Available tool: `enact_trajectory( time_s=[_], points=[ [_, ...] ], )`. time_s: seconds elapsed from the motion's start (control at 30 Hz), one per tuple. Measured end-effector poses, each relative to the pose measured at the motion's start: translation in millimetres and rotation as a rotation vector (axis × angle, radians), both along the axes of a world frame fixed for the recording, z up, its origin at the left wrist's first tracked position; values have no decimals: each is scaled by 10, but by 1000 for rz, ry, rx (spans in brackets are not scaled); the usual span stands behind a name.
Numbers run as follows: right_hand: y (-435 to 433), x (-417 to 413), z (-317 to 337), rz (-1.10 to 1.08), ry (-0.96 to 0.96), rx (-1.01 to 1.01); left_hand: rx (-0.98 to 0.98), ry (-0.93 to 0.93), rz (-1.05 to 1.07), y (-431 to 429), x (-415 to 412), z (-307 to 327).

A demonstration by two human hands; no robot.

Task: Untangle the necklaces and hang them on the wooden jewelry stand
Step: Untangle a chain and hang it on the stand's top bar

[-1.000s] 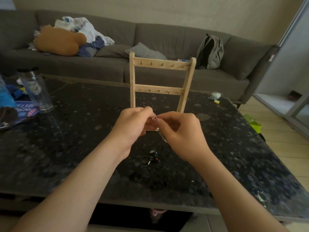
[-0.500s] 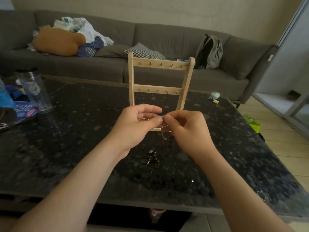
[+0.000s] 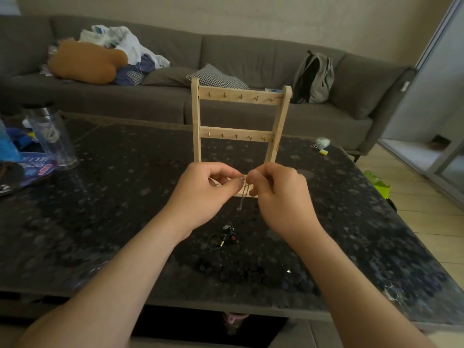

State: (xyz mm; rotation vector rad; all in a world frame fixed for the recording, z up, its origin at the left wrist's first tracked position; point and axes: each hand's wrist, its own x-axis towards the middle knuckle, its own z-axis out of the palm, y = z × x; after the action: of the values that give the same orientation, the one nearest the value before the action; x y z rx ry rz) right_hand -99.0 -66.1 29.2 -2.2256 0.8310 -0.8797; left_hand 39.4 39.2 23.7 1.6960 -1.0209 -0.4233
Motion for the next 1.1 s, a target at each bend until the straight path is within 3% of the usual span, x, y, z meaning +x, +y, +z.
enact_trajectory(
  time_s=[0.13,0.27,0.37,0.5,0.6,0.7,0.8,0.93,1.1],
  points=[
    [-1,11,-29,-48,93,-218,17,-94,-26,28,11,8],
    [8,35,-28,-44,58,-239,36,-140,-20,34,-2,19],
    [28,32,13,60,18,-83,41,-144,40,30,6,19],
    [60,48,30,219,-70,450,69,-152,119,16,-45,34],
    [62,65,45,279,-146,763,53,-42,130,-7,-70,38],
    [45,29,60,270,-129,736,-2,151,70,-16,-79,64],
    [24,-4,52,187,-81,630,-32,244,76,-17,-60,95],
    [25,-25,67,158,-94,636,-12,352,87,-22,-39,109],
    [10,-16,104,229,-465,889,74,398,161,-26,-18,128]
  ],
)
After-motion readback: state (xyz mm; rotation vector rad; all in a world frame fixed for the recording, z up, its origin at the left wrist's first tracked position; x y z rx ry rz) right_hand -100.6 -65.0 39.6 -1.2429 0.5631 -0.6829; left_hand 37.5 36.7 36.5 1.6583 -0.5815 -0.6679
